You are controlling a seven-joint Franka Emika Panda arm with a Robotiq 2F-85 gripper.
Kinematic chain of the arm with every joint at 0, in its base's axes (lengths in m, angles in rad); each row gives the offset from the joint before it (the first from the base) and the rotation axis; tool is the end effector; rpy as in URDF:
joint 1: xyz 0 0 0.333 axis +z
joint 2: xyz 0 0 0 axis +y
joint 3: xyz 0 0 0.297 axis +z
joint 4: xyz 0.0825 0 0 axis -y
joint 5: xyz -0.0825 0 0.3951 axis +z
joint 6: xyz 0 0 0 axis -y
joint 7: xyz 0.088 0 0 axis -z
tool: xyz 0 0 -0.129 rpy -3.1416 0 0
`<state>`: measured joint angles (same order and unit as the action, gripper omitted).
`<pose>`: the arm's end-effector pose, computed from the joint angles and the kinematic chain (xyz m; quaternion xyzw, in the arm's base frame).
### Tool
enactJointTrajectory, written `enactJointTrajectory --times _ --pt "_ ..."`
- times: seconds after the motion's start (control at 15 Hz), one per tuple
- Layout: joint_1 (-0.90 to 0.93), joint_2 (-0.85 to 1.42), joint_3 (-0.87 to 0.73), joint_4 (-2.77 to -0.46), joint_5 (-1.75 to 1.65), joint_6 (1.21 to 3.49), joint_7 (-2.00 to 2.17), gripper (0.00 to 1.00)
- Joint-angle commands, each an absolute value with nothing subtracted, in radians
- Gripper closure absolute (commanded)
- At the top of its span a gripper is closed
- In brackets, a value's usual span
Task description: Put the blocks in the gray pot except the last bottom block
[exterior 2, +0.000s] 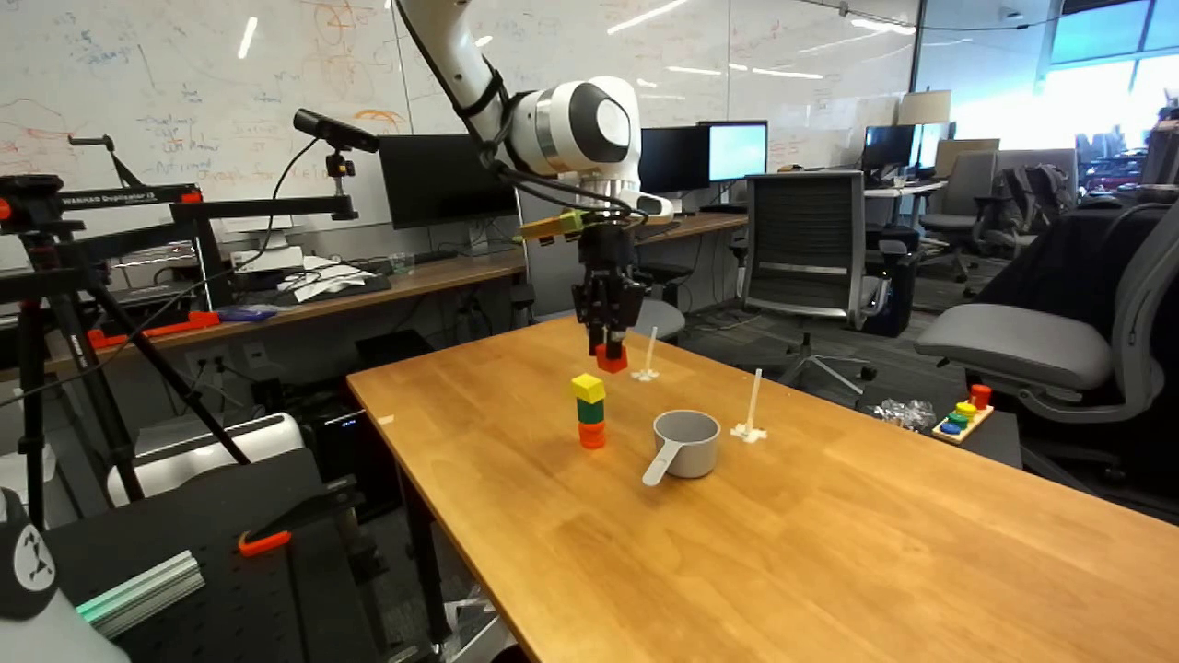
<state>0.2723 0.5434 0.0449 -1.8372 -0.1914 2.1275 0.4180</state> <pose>0.5835 0.1788 0.1693 0.9902 0.0087 -0.0942 0.1030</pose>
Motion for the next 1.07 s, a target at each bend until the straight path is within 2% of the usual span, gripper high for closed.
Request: enactJointTrajectory --times 0.0,1.0 --pt "0.28 0.535 0.024 -1.797 -0.201 2.092 0.43 0.85" --pt "0.24 0.615 -0.038 -1.708 -0.197 2.054 0.436 0.85"
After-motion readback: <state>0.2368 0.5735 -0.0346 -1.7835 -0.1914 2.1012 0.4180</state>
